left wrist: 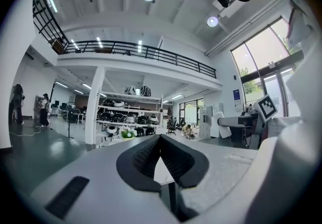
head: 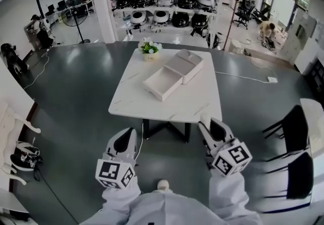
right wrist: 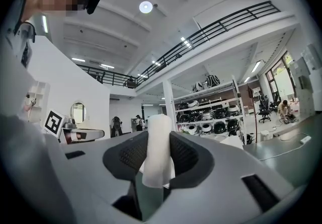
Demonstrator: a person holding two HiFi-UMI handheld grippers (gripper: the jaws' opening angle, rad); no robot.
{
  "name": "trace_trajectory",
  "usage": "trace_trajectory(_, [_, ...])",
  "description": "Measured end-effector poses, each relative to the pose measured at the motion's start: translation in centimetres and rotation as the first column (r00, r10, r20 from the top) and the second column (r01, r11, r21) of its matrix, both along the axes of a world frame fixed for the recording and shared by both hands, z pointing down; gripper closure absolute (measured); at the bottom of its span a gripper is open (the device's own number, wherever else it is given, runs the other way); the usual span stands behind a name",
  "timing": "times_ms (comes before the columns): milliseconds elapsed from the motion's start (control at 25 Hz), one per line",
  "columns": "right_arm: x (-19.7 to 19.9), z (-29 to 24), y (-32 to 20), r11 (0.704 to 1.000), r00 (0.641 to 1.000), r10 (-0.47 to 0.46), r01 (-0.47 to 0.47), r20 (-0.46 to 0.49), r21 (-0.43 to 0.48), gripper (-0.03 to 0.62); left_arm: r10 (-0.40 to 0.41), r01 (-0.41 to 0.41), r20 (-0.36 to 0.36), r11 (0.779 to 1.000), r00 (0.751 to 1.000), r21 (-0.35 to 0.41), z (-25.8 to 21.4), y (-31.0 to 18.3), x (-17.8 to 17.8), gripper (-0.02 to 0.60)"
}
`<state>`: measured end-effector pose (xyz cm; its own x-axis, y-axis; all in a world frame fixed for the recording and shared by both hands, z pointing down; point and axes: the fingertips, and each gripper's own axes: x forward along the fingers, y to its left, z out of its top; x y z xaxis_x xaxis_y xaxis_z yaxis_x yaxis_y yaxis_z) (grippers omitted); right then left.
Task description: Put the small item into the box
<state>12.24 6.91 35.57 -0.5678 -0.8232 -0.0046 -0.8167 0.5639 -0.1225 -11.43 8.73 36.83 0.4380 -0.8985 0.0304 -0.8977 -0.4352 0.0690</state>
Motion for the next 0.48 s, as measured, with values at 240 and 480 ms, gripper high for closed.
trace_trajectory(240, [-1.4,1.2,-3.6,1.0,1.0,0.007,-0.007,-0.004,-0.01,0.479,0.015,-0.015,-0.008,1.0,1.0,-0.007,1.2,-3.9,-0.9,0.583])
trace_trajectory(480, [-2.3,2.2,-5.8,0.999,1.0,-0.001,0.0,-0.013,-0.034,0.479,0.018,-0.018,-0.014,0.999,1.0,-0.033,2.2,-6.0,-1.4,0.583])
